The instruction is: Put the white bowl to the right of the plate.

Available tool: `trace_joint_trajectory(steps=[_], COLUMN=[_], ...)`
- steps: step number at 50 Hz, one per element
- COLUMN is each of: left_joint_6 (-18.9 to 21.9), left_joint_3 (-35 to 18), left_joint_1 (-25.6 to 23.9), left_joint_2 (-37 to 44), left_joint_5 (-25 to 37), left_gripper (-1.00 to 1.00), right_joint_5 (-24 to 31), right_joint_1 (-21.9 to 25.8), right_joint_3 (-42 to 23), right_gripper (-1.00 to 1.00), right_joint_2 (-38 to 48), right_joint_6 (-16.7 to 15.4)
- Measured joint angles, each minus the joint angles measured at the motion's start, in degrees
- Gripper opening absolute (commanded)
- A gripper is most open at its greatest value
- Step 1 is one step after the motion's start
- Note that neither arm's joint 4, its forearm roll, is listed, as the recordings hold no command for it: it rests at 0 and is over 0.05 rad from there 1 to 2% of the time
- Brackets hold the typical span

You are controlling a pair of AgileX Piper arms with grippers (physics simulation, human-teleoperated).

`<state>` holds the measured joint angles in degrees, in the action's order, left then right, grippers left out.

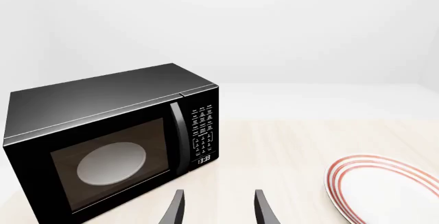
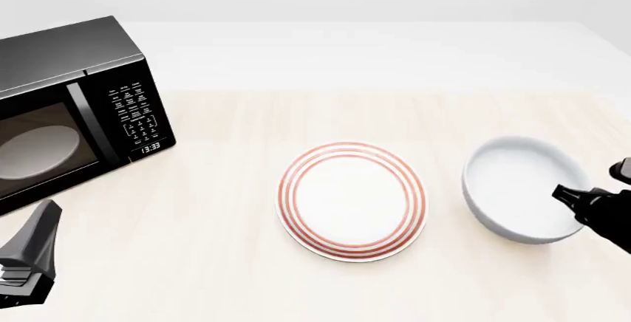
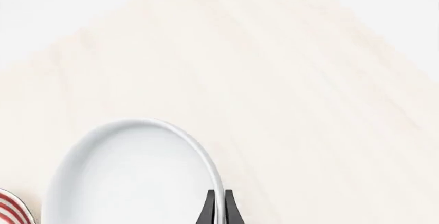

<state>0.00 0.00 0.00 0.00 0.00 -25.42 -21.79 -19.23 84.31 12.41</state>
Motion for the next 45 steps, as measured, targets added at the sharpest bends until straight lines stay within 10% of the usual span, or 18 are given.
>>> trace_joint_trajectory(steps=[21,22,45], left_joint_6=[0.00,0.00,0.00], left_joint_3=[0.00,0.00,0.00], left_joint_1=[0.00,0.00,0.00], left_joint_2=[0.00,0.00,0.00], left_joint_5=[0.00,0.00,0.00], left_gripper=[1.00,1.00,1.00], right_joint_5=[-2.27,-2.24,11.32], right_joint_1=[-0.42,-0.38,2.17], right_joint_3=[-0.44,-0.40,-0.29], right_gripper=[-1.00,1.00,1.00], right_joint_2=[3.35,3.23,-18.01], right_joint_6=[0.26,0.36,1.66])
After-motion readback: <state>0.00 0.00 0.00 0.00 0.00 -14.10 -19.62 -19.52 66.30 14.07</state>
